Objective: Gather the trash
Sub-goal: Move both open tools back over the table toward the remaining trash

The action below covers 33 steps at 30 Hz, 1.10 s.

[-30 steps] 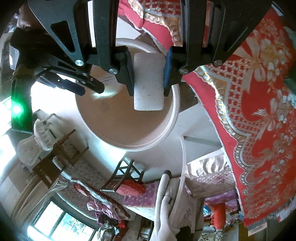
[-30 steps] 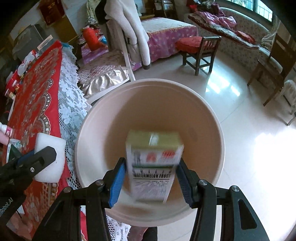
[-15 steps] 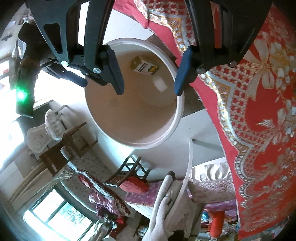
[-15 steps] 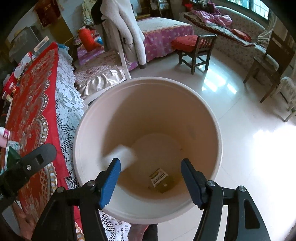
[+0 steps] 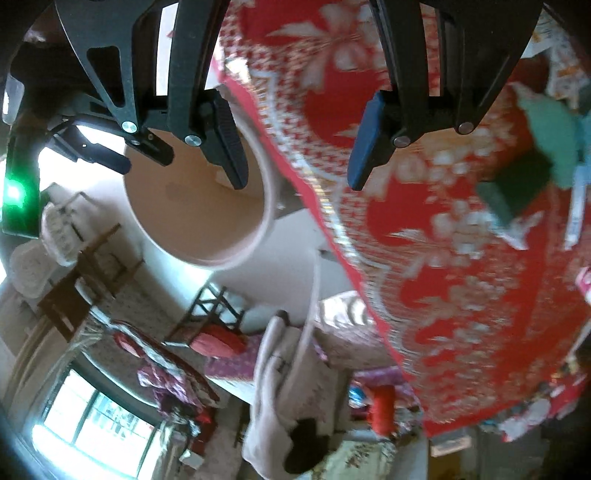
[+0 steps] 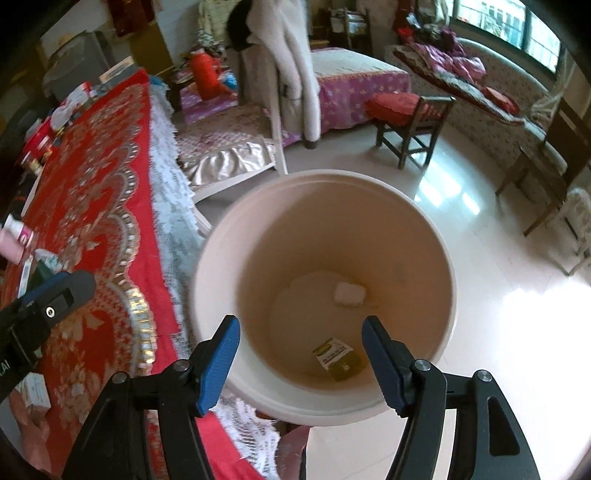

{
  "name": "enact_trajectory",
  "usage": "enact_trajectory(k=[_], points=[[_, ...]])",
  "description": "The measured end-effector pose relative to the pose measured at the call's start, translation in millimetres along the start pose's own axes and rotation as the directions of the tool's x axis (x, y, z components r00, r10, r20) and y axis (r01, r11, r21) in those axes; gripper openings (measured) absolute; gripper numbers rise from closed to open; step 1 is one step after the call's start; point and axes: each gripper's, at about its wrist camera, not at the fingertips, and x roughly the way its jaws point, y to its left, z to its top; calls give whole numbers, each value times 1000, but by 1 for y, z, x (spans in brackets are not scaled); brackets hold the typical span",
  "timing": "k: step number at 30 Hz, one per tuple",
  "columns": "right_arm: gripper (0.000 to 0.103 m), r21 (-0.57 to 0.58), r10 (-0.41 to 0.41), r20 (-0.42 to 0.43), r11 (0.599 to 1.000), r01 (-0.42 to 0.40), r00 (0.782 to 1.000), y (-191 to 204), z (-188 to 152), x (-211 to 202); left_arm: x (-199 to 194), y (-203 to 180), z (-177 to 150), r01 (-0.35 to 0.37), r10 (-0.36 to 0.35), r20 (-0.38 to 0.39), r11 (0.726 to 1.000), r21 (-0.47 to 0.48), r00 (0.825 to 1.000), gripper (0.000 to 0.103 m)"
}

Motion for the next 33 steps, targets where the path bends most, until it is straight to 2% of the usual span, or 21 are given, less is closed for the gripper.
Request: enact_trajectory(k=[9,15,20,25,33], points=[[68,-94,44,27,995,-41,999,51,0,-18,-46,52,-7,-98,103,50,991,-87,993,54],[74,-171,101,47,981,-91,994,98,0,-33,-81,82,-19,-151,164,85,978,-144,983,54],[74,-241,143,48,962,-128,989,139,-2,-40,-109,114,-31,-191,214,102,961,-199,971,54],[74,-312,184,36,936,-164,982,182,-5,-44,-133,154,-46,-240,278,110,932,-273,954,54],[74,-392,224,-7,896,-209,974,235,-13,-38,-155,218,-75,-321,378,72,859,-400,923,54]])
